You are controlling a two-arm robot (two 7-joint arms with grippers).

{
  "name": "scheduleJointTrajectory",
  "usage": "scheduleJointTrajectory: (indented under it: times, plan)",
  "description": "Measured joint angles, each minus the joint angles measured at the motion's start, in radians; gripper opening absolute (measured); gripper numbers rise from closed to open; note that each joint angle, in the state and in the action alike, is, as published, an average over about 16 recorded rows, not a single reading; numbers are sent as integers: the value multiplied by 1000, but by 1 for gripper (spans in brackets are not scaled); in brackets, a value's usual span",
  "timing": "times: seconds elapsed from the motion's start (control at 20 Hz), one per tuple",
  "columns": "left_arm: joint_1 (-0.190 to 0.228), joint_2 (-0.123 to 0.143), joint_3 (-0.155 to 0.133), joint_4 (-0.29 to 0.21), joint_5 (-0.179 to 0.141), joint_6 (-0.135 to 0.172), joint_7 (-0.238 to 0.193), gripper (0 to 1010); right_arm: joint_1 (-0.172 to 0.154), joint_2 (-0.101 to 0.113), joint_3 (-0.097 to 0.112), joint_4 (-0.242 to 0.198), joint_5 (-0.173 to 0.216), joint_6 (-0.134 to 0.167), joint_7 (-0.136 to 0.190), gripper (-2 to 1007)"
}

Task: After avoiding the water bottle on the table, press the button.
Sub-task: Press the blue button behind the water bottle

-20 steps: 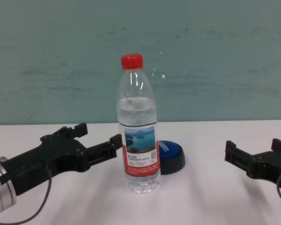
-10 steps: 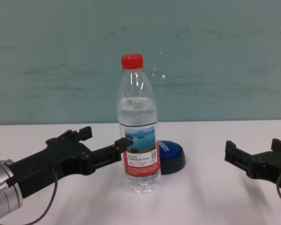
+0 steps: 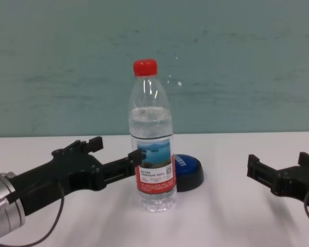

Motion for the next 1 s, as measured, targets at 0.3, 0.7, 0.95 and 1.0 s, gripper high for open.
scheduleJointTrajectory:
  times: [0.3, 0.7, 0.95, 1.0]
  plan:
    - [65, 20, -10, -101, 27, 23, 36, 1000, 0, 0, 0, 0, 0, 0, 0, 1004]
    - [195, 47, -52, -258, 64, 46, 90, 1000, 0, 0, 0, 0, 0, 0, 0, 1004]
    - [275, 57, -92, -332, 75, 45, 112, 1000, 0, 0, 0, 0, 0, 0, 0, 1004]
    - [291, 59, -100, -345, 76, 44, 115, 1000, 0, 0, 0, 0, 0, 0, 0, 1004]
